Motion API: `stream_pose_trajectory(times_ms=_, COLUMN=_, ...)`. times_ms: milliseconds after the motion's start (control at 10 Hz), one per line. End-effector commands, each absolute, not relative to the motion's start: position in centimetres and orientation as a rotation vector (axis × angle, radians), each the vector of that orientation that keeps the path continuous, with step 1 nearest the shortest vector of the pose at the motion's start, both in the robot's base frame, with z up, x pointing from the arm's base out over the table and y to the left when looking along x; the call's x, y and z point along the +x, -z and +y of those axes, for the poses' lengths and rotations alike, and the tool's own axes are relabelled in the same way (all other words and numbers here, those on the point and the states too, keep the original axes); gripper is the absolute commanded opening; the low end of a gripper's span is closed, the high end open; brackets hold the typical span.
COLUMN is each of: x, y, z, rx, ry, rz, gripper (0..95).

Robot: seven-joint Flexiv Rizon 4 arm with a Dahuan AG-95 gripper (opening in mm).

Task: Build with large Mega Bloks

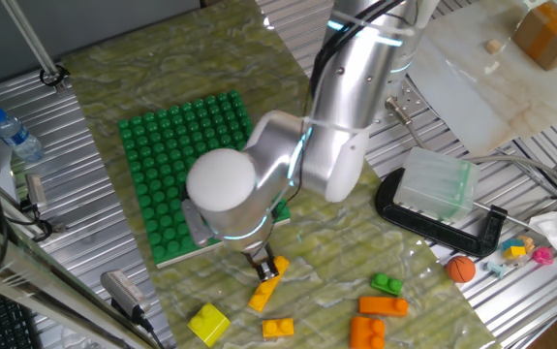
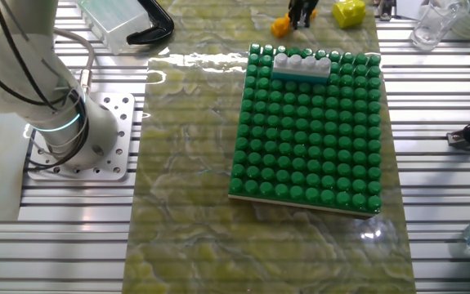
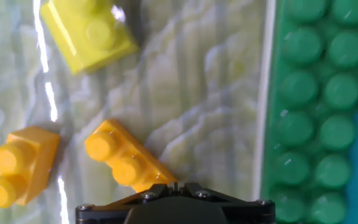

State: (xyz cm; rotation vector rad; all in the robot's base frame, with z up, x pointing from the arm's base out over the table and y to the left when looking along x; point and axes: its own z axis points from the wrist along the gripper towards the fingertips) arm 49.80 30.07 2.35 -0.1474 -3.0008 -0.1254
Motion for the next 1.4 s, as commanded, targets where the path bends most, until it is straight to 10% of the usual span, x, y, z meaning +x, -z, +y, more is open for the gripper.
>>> stream_pose_trajectory(times_ms=100, x=49.4, y=-3.2, z=30.1, rx=-0.148, ry=0.17, rz=-2.977, gripper=0.0)
stream_pose_trajectory(times_ms=600, x=49.5, y=-4.8, z=30.8, rx=0.064, ry=0.163, rz=-3.05, gripper=0.0)
stream_pose_trajectory(times_ms=700, x=50.0, y=-5.6, z=31.5, rx=0.174, ry=0.132, rz=-3.07, gripper=19.0)
stream_pose_trajectory(times_ms=900, x=50.6, y=-6.1, z=32.1, rx=0.316, ry=0.078, rz=-3.062, gripper=19.0)
stream_pose_trajectory(times_ms=1000, x=50.7, y=-6.2, z=32.3, rx=0.421, ry=0.097, rz=-3.058, gripper=38.0)
stream_pose_trajectory(times_ms=1400, x=50.8, y=-5.9, z=32.3, rx=0.598, ry=0.164, rz=-3.058, gripper=38.0)
